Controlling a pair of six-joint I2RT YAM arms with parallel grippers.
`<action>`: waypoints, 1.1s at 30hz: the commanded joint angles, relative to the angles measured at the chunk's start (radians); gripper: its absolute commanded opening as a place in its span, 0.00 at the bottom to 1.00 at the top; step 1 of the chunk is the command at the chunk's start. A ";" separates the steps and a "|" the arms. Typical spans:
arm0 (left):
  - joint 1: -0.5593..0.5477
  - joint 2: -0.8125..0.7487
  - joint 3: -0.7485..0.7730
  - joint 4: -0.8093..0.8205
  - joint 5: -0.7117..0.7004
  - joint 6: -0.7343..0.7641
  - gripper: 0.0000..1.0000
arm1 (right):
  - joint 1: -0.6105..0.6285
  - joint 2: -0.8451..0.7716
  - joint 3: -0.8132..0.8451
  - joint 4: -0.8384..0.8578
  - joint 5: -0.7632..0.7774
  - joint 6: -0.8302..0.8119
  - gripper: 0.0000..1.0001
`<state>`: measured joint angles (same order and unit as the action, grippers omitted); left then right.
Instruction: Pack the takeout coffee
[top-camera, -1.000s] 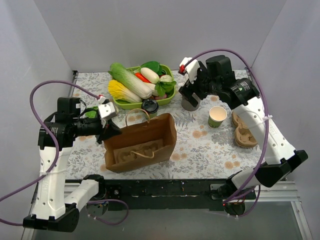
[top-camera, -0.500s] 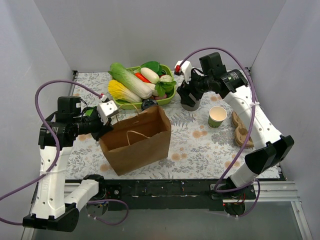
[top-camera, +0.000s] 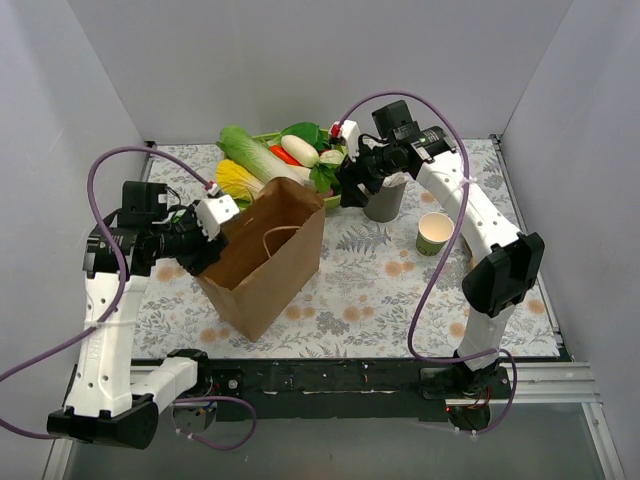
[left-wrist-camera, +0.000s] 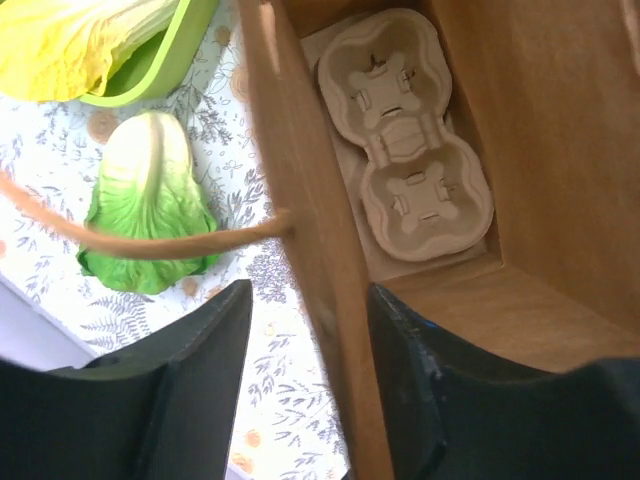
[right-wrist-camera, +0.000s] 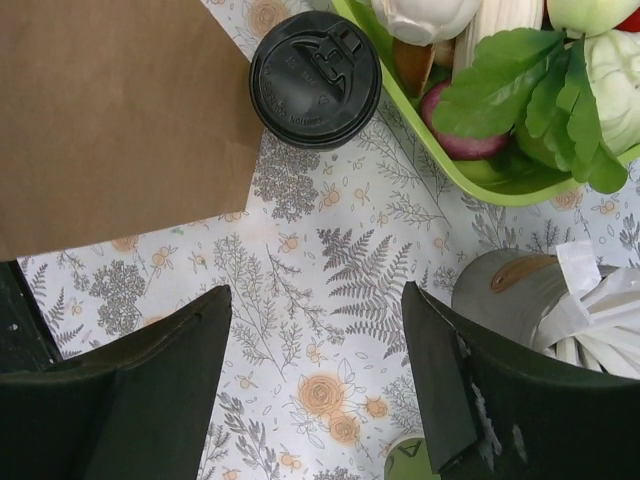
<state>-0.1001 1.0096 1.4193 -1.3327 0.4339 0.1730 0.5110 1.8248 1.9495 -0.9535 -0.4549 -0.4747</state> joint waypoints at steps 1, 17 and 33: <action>0.003 0.033 0.068 -0.014 0.043 -0.088 0.58 | 0.000 0.004 0.068 0.021 -0.054 0.010 0.76; 0.003 0.037 -0.005 0.261 0.043 -0.550 0.69 | 0.147 0.131 0.052 0.026 -0.014 0.025 0.67; 0.003 0.034 0.075 0.075 -0.110 -0.389 0.18 | 0.256 0.221 0.204 0.110 0.053 0.088 0.70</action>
<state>-0.1001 1.0645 1.4544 -1.2121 0.3634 -0.2653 0.8513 2.0197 2.0838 -0.8841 -0.4351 -0.3916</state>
